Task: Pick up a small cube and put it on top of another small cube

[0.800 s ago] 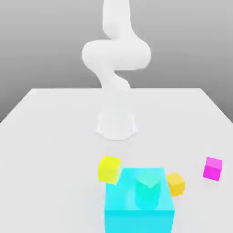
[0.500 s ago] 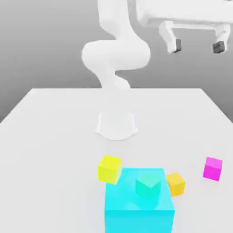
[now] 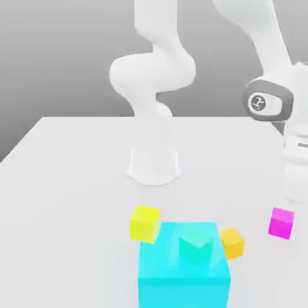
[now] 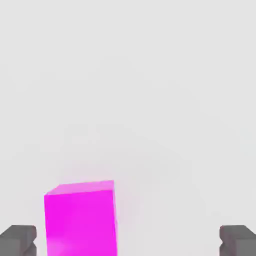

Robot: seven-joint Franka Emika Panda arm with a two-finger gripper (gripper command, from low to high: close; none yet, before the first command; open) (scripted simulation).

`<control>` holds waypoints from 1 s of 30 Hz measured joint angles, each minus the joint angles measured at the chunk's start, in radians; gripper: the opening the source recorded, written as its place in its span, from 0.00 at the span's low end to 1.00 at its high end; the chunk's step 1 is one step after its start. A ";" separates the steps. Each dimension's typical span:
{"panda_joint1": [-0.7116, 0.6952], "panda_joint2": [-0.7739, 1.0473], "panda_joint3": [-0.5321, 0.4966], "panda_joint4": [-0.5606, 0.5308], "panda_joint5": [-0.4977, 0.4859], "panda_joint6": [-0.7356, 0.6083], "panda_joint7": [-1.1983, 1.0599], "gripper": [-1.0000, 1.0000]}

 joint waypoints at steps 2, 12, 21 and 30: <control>0.044 0.073 -0.053 0.012 -0.062 0.053 0.044 0.50; 0.115 0.176 -0.140 0.034 -0.146 0.132 0.108 0.00; -0.019 -0.081 -0.069 0.007 0.097 -0.089 -0.037 0.00; -0.284 -0.243 -0.187 0.077 0.177 -0.316 0.031 0.00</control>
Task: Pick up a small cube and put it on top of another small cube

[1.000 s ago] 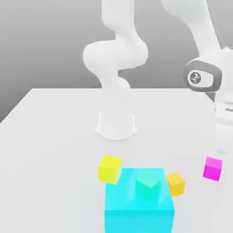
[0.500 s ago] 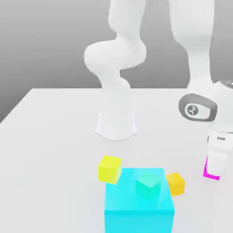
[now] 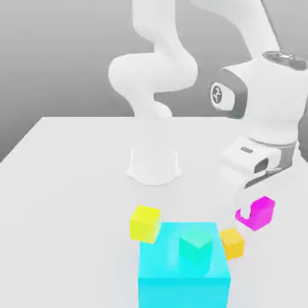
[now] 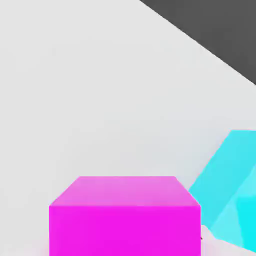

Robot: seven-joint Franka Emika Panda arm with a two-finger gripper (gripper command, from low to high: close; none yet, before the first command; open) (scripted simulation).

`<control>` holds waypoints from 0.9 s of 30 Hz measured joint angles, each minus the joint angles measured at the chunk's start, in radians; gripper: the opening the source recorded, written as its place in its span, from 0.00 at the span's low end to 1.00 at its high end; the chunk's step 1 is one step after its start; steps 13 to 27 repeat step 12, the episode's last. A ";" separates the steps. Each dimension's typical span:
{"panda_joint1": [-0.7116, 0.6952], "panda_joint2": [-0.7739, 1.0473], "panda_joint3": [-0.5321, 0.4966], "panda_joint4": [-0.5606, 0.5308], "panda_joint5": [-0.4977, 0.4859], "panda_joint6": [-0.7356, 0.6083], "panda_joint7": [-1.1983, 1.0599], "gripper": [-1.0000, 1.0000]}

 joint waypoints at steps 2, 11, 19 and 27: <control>-0.042 -0.035 -0.030 0.016 0.010 -0.051 0.021 0.00; -0.095 0.053 -0.079 0.000 0.005 0.053 0.063 1.00; -0.095 0.053 -0.079 0.000 0.005 0.053 0.063 1.00; -0.095 0.053 -0.079 0.000 0.005 0.053 0.063 1.00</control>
